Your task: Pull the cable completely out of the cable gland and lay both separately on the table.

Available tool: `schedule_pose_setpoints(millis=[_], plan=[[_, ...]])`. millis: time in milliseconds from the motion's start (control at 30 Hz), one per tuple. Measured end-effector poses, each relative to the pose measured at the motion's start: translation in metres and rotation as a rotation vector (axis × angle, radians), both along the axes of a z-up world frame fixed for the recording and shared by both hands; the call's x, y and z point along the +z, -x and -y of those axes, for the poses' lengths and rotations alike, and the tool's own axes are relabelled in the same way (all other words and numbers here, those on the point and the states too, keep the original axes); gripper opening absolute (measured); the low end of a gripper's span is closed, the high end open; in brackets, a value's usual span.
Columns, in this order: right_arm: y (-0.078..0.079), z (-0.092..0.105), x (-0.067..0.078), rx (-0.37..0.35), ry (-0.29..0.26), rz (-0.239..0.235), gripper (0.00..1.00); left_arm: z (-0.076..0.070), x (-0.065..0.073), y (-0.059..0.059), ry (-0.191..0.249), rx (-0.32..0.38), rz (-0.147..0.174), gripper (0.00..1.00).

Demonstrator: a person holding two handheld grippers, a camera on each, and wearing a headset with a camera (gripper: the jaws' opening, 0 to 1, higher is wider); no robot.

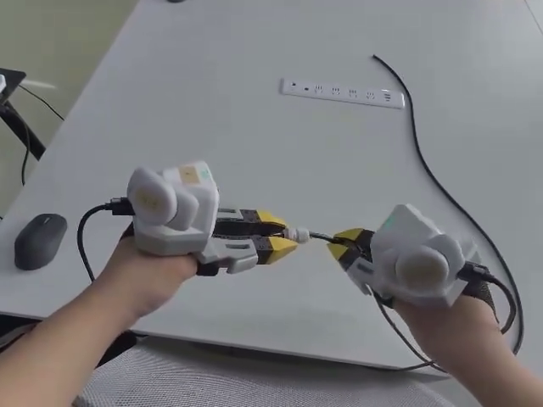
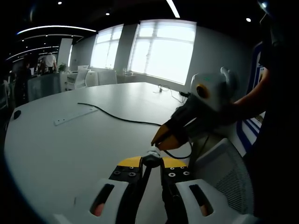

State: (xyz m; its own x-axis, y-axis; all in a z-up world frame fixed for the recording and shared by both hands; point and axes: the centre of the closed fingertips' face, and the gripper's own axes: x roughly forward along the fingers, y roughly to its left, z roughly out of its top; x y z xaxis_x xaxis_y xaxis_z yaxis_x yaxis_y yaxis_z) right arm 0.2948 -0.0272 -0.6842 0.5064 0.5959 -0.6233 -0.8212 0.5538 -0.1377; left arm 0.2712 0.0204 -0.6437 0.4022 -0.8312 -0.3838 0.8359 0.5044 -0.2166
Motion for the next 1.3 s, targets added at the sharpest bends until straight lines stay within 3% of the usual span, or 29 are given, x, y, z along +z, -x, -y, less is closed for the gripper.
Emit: schedule_pose_setpoints(millis=[167, 333, 833, 1167, 1300], plan=[[-0.005, 0.012, -0.009, -0.083, -0.042, -0.075, 0.00, -0.001, 0.000, -0.001, 0.000, 0.004, 0.001, 0.15], [-0.008, 0.021, -0.016, -0.135, -0.065, -0.110, 0.00, -0.002, 0.000, -0.002, -0.001, 0.007, 0.004, 0.15], [-0.013, 0.047, -0.041, -0.343, -0.177, -0.277, 0.00, -0.001, 0.002, -0.003, -0.002, -0.003, 0.013, 0.15], [-0.013, 0.065, -0.058, -0.526, -0.331, -0.431, 0.01, -0.001, 0.004, -0.003, 0.002, -0.014, 0.026, 0.15], [-0.011, 0.066, -0.062, -0.546, -0.352, -0.452, 0.01, -0.001, 0.002, -0.002, 0.001, -0.015, 0.025, 0.15]])
